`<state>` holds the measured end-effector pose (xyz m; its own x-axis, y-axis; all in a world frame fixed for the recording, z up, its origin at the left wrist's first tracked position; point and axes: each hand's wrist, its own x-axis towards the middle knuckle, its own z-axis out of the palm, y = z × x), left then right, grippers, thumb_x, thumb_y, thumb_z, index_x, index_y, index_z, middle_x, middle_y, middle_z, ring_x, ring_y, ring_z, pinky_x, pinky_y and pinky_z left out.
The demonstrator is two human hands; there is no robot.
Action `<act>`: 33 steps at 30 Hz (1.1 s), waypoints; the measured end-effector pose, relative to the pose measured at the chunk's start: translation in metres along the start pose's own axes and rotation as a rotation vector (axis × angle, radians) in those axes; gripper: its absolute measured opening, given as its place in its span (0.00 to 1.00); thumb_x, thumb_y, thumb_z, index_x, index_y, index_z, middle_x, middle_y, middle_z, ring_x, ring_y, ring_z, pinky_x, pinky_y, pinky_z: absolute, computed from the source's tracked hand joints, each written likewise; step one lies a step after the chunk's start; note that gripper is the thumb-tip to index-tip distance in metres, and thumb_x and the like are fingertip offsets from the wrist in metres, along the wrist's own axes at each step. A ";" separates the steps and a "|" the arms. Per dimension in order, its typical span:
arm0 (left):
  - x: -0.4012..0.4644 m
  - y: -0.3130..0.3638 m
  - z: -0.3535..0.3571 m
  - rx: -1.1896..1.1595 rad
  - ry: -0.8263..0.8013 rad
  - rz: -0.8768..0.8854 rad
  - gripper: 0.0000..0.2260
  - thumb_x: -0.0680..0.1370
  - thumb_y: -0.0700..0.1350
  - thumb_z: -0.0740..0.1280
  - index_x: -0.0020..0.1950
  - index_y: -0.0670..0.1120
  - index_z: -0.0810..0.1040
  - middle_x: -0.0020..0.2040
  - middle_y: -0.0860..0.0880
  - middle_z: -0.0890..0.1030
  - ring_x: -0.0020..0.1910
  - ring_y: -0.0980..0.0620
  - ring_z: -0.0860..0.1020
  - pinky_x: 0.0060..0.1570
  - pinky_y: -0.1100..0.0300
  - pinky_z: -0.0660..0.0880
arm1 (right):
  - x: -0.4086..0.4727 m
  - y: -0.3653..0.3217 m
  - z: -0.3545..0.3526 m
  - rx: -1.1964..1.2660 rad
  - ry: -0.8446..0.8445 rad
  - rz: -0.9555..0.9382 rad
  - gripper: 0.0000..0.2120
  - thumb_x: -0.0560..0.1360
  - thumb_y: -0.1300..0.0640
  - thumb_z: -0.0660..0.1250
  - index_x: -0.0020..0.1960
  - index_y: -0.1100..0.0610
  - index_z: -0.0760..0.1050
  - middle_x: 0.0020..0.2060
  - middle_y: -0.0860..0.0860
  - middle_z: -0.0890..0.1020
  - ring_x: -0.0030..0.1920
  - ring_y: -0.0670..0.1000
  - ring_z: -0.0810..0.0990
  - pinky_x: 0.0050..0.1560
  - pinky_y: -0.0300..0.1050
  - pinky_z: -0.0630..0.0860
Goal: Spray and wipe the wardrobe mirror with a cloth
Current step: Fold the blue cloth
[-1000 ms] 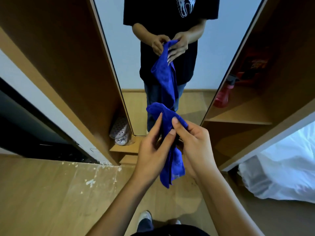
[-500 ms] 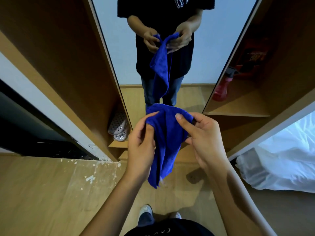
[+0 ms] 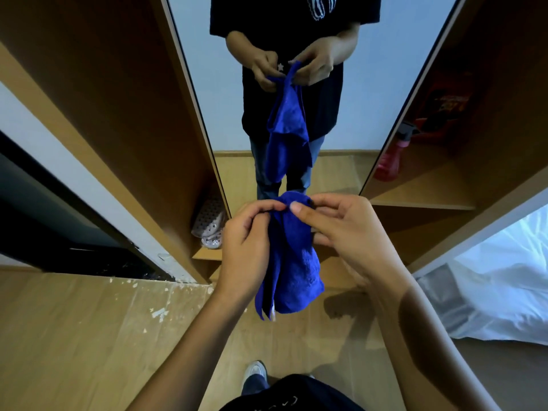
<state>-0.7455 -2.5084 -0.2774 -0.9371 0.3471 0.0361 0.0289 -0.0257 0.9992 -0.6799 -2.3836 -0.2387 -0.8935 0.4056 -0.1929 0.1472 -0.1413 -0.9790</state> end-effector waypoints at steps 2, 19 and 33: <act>0.000 0.001 0.000 -0.024 -0.003 -0.009 0.09 0.74 0.51 0.65 0.45 0.51 0.84 0.48 0.47 0.83 0.50 0.46 0.80 0.55 0.38 0.75 | 0.000 0.000 -0.002 0.087 -0.043 0.062 0.08 0.79 0.63 0.63 0.49 0.62 0.82 0.44 0.59 0.85 0.49 0.55 0.85 0.59 0.61 0.77; 0.010 0.005 -0.017 0.191 0.026 0.204 0.11 0.76 0.38 0.68 0.49 0.55 0.83 0.48 0.54 0.82 0.49 0.53 0.80 0.50 0.51 0.77 | 0.012 0.009 -0.015 -0.398 0.187 -0.304 0.09 0.75 0.66 0.64 0.48 0.53 0.76 0.36 0.53 0.83 0.39 0.55 0.82 0.41 0.56 0.80; 0.048 0.048 -0.109 0.194 0.403 0.352 0.07 0.76 0.45 0.70 0.46 0.59 0.82 0.40 0.59 0.81 0.37 0.60 0.74 0.40 0.60 0.72 | 0.024 -0.009 -0.083 -0.246 0.173 -0.436 0.23 0.75 0.77 0.59 0.50 0.51 0.80 0.48 0.49 0.83 0.53 0.49 0.82 0.51 0.41 0.79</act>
<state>-0.8268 -2.5952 -0.2292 -0.9168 -0.0371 0.3976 0.3917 0.1105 0.9134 -0.6674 -2.2978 -0.2402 -0.8139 0.5254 0.2481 -0.1088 0.2817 -0.9533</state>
